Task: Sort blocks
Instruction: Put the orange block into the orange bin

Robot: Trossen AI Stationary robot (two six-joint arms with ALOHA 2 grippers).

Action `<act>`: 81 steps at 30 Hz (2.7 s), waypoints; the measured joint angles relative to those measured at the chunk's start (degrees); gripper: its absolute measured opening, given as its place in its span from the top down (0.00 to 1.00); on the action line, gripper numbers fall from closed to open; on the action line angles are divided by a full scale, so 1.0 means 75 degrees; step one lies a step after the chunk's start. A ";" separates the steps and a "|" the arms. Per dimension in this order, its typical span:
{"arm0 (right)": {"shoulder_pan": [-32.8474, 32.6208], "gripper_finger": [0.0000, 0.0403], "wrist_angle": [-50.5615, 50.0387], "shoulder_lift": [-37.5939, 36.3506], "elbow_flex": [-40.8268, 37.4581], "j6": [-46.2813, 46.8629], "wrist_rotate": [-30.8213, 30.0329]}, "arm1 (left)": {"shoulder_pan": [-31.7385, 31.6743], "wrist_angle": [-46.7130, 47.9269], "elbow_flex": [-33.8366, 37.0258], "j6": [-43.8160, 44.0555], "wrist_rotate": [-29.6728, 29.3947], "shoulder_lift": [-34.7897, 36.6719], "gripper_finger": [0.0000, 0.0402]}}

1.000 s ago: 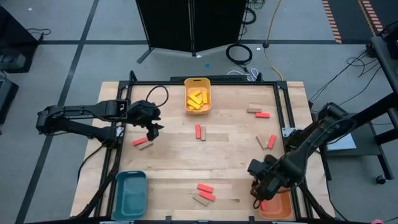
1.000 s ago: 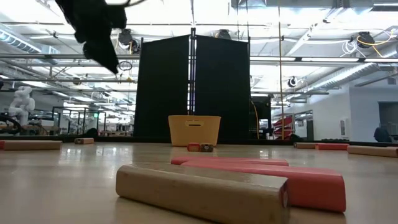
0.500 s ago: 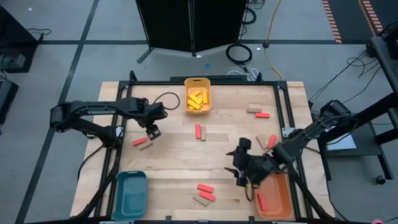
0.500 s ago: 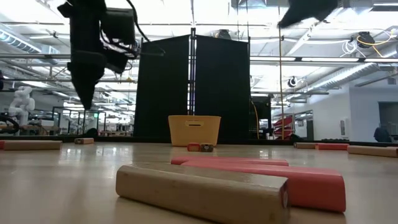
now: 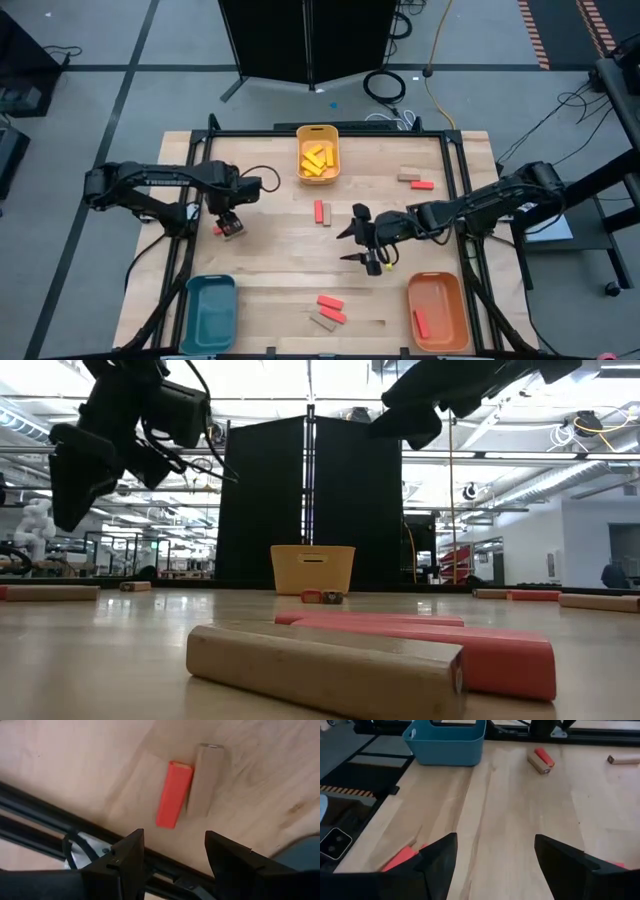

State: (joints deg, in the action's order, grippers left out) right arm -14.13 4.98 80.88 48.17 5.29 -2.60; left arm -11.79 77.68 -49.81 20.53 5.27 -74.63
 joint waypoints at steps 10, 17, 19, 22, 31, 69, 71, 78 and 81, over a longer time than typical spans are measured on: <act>0.0003 0.37 0.0011 0.0003 -0.0038 -0.0055 0.0431 | 0.0274 -0.0142 0.0799 -0.0061 -0.0004 -0.0573 0.48; 0.0002 0.37 -0.0075 0.0003 -0.0038 -0.0084 0.0587 | 0.0292 -0.0446 0.0784 -0.0135 -0.0107 -0.1135 0.48; -0.0018 0.37 -0.0174 0.0003 -0.0038 -0.0057 0.0589 | 0.0292 -0.0635 0.0838 -0.0280 -0.0114 -0.1326 0.48; -0.0046 0.37 -0.0274 0.0003 -0.0038 0.0006 0.0590 | 0.0292 -0.0683 0.0984 -0.0416 -0.0138 -0.1618 0.48; -0.0131 0.37 -0.0409 0.0003 -0.0038 0.0181 0.0576 | 0.0292 -0.0971 0.1123 -0.0461 -0.0138 -0.1998 0.48; -0.0131 0.37 -0.0409 0.0003 -0.0035 0.0422 0.0552 | 0.0499 -0.1862 0.1680 -0.0582 0.0153 -0.1999 0.48; -0.0131 0.37 -0.0412 0.0003 -0.0035 0.0419 0.0552 | 0.0499 -0.1835 0.1680 -0.0579 0.0153 -0.1999 0.48; -0.0131 0.37 -0.0412 0.0003 -0.0035 0.0410 0.0555 | 0.0499 -0.0854 0.1402 -0.0603 0.0228 -0.1997 0.48; -0.0115 0.37 -0.0412 0.0003 -0.0033 0.0405 0.0552 | 0.0493 -0.0662 0.1113 -0.0671 0.0204 -0.1976 0.48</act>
State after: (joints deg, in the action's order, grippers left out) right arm -15.00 1.89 80.90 47.91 8.32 1.54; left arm -8.10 72.72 -41.46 15.50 6.80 -89.45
